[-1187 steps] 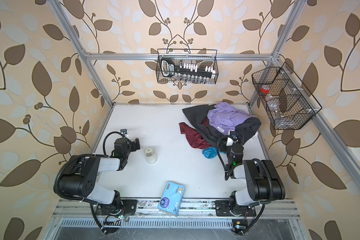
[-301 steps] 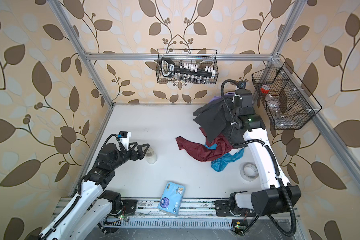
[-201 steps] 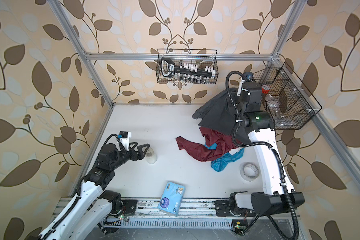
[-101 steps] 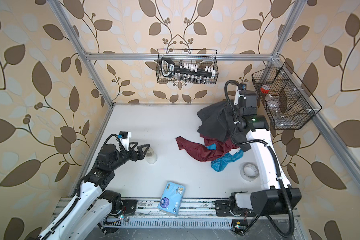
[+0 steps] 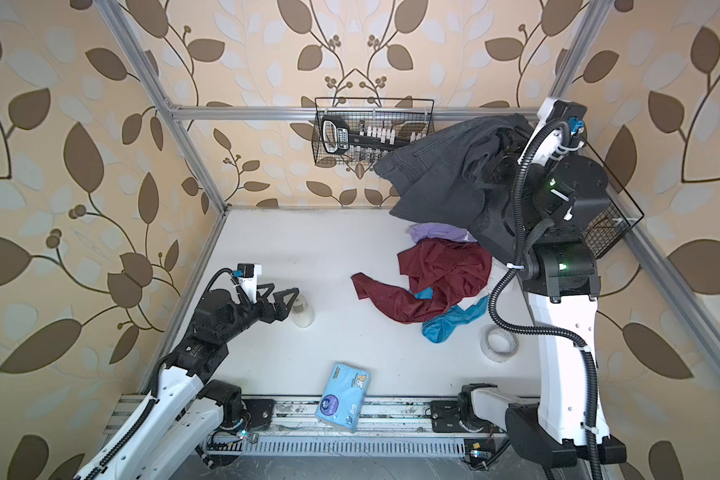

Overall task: Pick out a specific cloth from the pile
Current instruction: 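Lift the dark grey garment with the right gripper up and away from the pile, then carry the dark grey garment with the right gripper across and lower it near the cup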

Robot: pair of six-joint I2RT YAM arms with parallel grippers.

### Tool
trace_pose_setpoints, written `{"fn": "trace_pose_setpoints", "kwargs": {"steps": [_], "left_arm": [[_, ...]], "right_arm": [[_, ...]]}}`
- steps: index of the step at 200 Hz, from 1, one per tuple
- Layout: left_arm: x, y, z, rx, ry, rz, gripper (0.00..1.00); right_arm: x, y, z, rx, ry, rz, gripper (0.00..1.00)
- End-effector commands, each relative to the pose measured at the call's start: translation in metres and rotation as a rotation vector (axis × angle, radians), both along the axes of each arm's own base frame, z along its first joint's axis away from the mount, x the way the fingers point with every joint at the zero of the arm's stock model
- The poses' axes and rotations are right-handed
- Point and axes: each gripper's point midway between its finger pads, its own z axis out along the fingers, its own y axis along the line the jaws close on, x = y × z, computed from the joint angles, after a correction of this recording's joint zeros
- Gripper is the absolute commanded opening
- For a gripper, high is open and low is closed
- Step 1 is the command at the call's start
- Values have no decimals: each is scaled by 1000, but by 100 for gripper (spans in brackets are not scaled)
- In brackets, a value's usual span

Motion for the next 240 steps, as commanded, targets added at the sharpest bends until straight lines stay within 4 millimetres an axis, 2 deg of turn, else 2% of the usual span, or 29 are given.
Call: {"fn": "trace_pose_setpoints", "kwargs": {"steps": [1, 21, 47, 79, 115, 148, 168, 208, 225, 240], "left_arm": [[1, 3, 25, 10, -70, 25, 99], [0, 9, 26, 16, -77, 60, 99], [-1, 18, 29, 20, -91, 111, 99], [-4, 32, 33, 23, -111, 186, 99], [-9, 42, 40, 14, -152, 240, 99], [-14, 46, 46, 6, -184, 257, 99], [-16, 46, 49, 1, -196, 255, 99], [-18, 46, 51, 1, -208, 259, 99], [-18, 47, 52, -1, -213, 262, 99], [-18, 48, 52, 1, -218, 266, 99]], "right_arm": [[-25, 28, 52, 44, -178, 199, 0], [-22, 52, 52, 67, -174, 334, 0], [-14, 94, 35, 56, -141, 445, 0], [0, 167, 1, 5, -66, 561, 0], [29, 253, -42, -53, 37, 678, 0], [53, 321, -70, -89, 88, 761, 0], [72, 354, -88, -92, 108, 806, 0], [113, 415, -144, -46, 183, 948, 0], [126, 441, -180, -28, 225, 1023, 0], [135, 463, -221, -14, 271, 1097, 0]]}}
